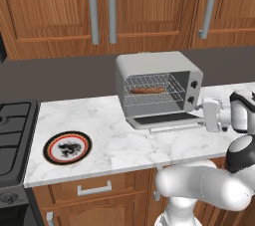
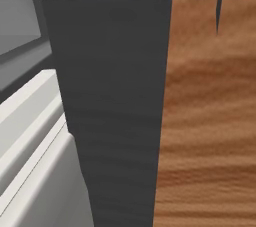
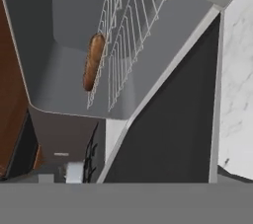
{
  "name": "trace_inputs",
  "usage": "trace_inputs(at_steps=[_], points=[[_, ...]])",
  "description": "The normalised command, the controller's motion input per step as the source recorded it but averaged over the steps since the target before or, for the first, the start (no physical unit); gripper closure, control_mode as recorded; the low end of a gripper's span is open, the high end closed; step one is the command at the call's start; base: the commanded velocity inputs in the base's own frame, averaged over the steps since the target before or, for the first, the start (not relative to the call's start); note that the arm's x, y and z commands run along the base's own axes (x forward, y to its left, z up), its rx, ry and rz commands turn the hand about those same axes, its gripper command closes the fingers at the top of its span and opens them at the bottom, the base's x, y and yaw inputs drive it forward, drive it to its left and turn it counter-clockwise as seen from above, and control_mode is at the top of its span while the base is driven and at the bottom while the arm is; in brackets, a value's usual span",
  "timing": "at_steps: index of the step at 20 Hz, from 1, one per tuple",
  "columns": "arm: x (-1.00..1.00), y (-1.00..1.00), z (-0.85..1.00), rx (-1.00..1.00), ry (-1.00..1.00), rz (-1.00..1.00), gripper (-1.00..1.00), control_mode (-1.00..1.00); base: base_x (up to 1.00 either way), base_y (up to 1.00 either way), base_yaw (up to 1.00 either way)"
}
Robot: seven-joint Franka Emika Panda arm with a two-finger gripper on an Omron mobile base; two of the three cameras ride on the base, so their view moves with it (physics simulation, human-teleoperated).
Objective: Pull the toaster oven rack outwards. Pick up the baguette from the plate and place it on the toaster oven rack. Close the toaster oven door fully and set the temperature to the lowest setting.
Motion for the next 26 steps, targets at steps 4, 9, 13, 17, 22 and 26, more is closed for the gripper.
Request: trace_inputs(at_steps=[4, 9, 13, 17, 22, 26], points=[[0.36, 0.39, 0.27, -0.02, 0.0, -0.12, -1.0, -1.0, 0.0, 0.0, 0.0], [0.4, 0.39, 0.18, 0.0, 0.0, -0.12, -1.0, -1.0, 0.0, 0.0, 0.0], [0.38, 0.38, 0.19, 0.0, -0.04, -0.13, -1.0, -1.0, 0.0, 0.0, 0.0], [0.2, 0.32, 0.18, 0.0, -0.1, -0.15, -1.0, -1.0, 0.0, 0.0, 0.0], [0.17, 0.3, 0.16, 0.0, -0.19, -0.16, -1.0, -1.0, 0.0, 0.0, 0.0], [0.13, 0.31, 0.04, 0.01, -0.28, -0.15, -1.0, -1.0, 0.0, 0.0, 0.0]])
